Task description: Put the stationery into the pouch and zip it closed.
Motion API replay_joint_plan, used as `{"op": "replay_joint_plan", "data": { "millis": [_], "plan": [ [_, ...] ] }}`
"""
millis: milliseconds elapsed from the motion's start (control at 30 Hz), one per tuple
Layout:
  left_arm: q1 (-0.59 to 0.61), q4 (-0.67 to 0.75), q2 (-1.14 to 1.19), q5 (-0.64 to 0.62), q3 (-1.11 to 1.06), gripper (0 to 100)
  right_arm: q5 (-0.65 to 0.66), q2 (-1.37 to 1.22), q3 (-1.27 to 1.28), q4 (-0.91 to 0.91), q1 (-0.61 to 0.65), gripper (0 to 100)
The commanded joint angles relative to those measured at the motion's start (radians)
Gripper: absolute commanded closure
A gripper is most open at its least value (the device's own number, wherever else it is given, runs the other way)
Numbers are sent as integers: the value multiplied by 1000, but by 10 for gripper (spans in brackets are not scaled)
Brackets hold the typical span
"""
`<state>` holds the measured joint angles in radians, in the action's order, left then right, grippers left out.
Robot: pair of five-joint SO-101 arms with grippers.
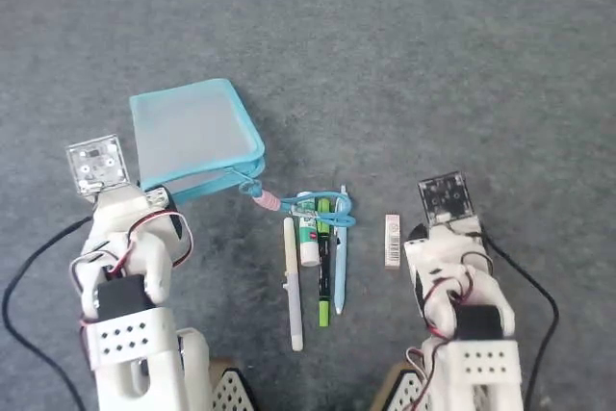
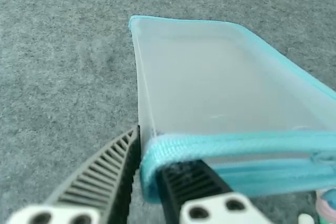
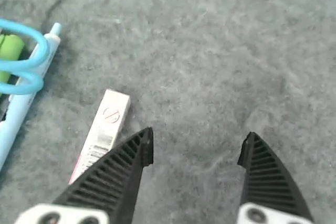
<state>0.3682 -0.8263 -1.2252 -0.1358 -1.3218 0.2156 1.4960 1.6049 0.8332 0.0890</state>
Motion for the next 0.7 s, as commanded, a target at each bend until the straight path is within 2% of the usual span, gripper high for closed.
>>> {"op": "replay_joint_plan", "data": {
  "millis": [0,133,667],
  "plan": [
    [-9,37,11,35,10,988,-12,220,63,59,-41,742],
    [-9,37,11,35,10,988,-9,331,66,177,-79,742],
    [-9,37,6,37,10,988,-9,265,80,186,-84,742]
  ]
}}
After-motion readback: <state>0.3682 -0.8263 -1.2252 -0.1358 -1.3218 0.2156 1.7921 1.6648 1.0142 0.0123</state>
